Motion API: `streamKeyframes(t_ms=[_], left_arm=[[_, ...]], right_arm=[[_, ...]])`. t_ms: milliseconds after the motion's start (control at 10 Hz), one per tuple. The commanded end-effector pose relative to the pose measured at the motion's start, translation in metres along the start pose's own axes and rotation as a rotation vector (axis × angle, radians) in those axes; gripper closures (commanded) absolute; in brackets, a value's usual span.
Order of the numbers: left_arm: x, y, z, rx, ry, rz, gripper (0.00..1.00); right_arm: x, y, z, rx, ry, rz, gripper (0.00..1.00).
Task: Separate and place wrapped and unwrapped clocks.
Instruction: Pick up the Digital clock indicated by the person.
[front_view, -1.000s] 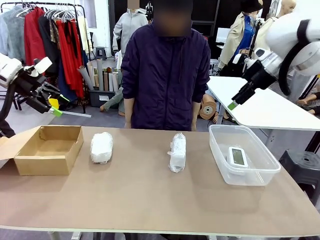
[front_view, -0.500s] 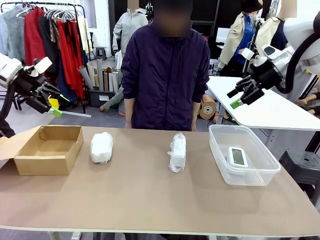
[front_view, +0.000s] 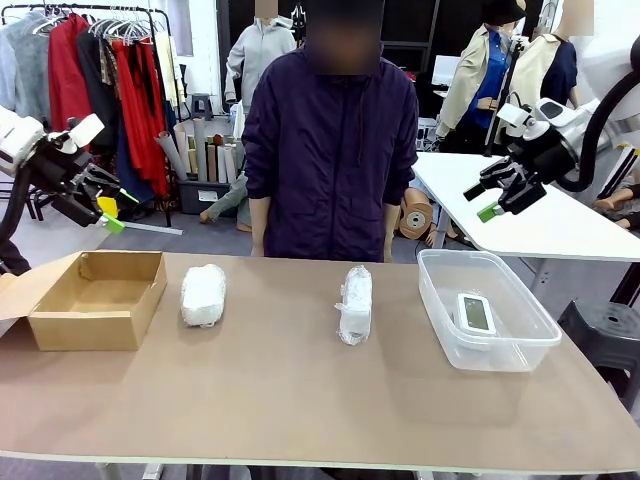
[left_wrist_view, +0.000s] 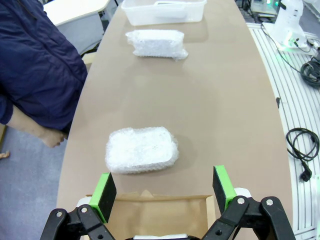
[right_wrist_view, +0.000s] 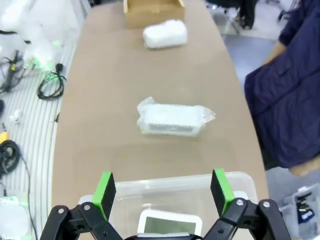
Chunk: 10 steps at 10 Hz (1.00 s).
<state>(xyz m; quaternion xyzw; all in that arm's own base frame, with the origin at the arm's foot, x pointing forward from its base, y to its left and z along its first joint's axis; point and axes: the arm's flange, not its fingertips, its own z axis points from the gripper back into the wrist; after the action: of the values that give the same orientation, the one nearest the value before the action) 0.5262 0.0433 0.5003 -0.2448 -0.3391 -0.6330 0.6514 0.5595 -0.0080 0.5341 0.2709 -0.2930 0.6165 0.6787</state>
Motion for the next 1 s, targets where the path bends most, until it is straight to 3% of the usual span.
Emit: streamKeyframes(t_ms=[0,100,900], left_arm=[[0.001,-0.004,0.000,-0.003,0.002,-0.004,0.00],[0.001,-0.004,0.000,-0.003,0.002,-0.004,0.00],[0.001,-0.004,0.000,-0.003,0.002,-0.004,0.00]], right_arm=[[0.005,-0.016,0.001,0.044,-0.076,-0.139,0.00],[0.000,0.000,0.000,0.000,0.000,0.000,0.00],[0.000,0.000,0.000,0.000,0.000,0.000,0.00]])
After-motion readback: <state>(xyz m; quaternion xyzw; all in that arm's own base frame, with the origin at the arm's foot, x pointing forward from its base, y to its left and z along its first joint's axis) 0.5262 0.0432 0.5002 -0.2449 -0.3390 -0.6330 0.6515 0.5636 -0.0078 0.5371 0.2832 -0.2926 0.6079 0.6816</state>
